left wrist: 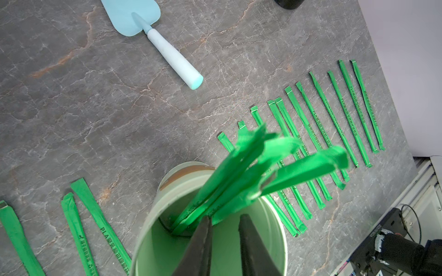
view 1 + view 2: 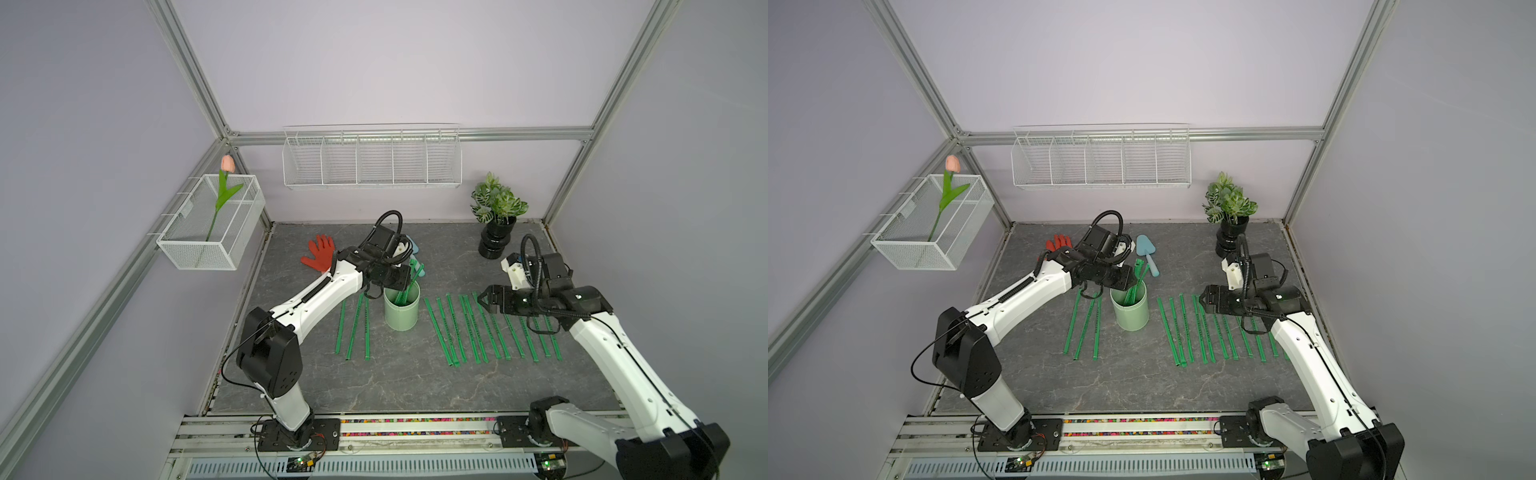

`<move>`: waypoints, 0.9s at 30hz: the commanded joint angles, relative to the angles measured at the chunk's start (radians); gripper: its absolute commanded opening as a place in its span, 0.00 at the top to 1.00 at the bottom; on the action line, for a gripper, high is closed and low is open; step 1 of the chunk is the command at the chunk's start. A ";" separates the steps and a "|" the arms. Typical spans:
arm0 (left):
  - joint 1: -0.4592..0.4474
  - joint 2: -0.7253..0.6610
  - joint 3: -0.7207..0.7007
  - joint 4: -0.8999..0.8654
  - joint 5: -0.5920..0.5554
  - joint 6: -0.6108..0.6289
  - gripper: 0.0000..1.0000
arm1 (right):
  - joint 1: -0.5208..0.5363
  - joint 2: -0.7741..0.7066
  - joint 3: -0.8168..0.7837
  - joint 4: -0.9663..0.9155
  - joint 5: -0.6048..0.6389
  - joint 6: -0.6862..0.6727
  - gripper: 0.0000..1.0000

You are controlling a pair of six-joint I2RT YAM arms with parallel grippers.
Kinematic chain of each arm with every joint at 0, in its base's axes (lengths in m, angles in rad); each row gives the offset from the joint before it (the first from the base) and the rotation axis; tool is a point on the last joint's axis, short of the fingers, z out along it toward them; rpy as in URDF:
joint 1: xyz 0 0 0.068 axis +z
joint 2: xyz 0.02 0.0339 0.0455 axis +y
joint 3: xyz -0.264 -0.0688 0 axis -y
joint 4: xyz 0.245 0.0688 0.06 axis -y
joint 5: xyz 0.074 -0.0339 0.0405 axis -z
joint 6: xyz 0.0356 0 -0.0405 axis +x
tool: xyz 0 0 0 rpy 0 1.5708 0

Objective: Take the straws out of the storage container
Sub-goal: Pick up the straw from the container.

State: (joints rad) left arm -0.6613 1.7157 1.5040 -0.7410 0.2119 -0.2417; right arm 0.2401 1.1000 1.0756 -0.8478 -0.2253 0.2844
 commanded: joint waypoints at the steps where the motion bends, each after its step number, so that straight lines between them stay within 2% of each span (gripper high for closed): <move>1: -0.004 0.022 0.043 -0.010 -0.007 0.019 0.78 | 0.003 0.007 0.003 -0.010 0.000 -0.003 0.11; 12: -0.004 0.036 0.044 -0.018 -0.007 0.025 0.83 | 0.003 0.010 0.003 -0.010 -0.002 -0.001 0.11; 17: -0.004 0.037 0.042 -0.019 -0.005 0.025 0.91 | 0.004 0.009 0.005 -0.012 0.001 -0.002 0.11; 27: -0.004 -0.011 0.051 -0.072 -0.019 0.030 0.94 | 0.004 0.007 0.009 -0.007 -0.005 0.005 0.11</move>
State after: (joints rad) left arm -0.6613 1.7378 1.5169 -0.7692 0.2047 -0.2264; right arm 0.2401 1.1038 1.0756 -0.8478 -0.2256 0.2844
